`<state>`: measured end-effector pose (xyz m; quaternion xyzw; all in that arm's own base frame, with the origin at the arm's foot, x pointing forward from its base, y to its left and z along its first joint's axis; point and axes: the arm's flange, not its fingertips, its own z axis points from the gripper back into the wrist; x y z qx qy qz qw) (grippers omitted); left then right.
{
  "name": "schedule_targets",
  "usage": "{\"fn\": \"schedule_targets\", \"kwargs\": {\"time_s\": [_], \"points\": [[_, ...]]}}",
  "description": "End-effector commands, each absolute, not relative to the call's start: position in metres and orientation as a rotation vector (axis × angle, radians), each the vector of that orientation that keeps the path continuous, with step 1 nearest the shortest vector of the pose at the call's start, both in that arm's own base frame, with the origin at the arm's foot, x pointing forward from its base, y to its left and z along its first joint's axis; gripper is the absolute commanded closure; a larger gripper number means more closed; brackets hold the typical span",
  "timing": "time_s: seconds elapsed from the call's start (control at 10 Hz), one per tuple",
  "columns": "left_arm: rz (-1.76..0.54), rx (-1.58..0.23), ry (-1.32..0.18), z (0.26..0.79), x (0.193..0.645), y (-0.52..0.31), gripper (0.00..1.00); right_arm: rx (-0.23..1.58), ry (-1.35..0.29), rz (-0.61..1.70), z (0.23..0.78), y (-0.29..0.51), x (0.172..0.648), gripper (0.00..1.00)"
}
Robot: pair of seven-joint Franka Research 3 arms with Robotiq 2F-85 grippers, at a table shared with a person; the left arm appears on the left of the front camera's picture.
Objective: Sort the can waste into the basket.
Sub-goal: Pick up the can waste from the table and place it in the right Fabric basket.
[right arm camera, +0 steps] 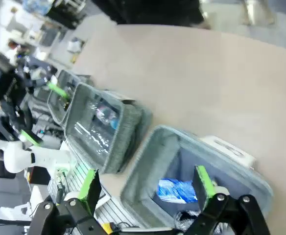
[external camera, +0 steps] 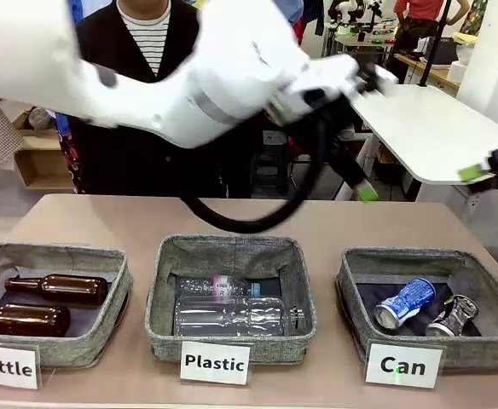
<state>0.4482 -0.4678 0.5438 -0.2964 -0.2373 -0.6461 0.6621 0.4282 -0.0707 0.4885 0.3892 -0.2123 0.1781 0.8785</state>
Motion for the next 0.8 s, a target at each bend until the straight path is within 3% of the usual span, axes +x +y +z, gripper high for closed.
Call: {"fn": "schedule_targets", "kwargs": {"time_s": [0.0,0.5,0.7], "points": [[-1.361,-0.745,-0.605,0.554,0.445,-0.357,0.00,0.849,-0.415,0.422,0.489,-0.022,0.469,0.00],[-0.934,-0.984,-0.597,0.521,0.487,-0.113,0.00,1.280,-0.363,0.360,0.452,0.074,0.526,0.00],[-0.780,-1.118,-0.576,0.480,0.498,-0.035,0.00,1.287,-0.294,0.230,0.444,0.064,0.536,0.00]]}}
